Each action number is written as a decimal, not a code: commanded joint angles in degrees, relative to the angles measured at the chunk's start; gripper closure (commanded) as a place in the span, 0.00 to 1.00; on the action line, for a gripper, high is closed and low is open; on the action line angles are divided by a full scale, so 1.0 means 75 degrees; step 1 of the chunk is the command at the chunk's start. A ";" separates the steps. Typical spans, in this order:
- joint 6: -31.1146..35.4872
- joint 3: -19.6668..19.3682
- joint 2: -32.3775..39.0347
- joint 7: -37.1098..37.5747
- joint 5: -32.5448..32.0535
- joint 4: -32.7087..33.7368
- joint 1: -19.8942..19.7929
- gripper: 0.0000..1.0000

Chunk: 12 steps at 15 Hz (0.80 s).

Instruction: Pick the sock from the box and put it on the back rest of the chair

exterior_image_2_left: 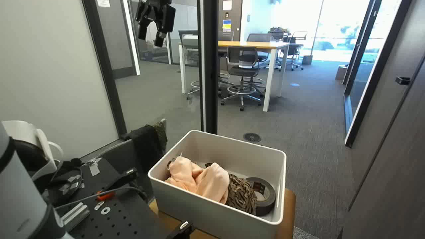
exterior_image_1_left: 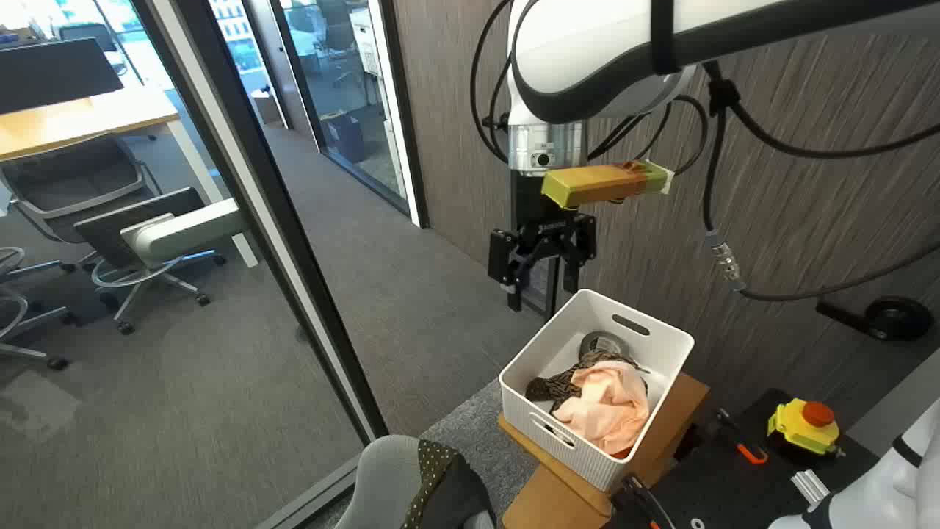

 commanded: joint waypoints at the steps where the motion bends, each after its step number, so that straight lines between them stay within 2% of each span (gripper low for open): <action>1: -0.0016 0.0039 -0.0003 -0.0007 0.0007 0.0041 -0.0046 0.00; 6: -0.0017 0.0040 -0.0034 -0.0008 0.0007 0.0088 -0.0047 0.00; 12: 0.0599 0.0128 -0.0194 -0.0740 -0.1289 -0.0708 -0.0043 0.00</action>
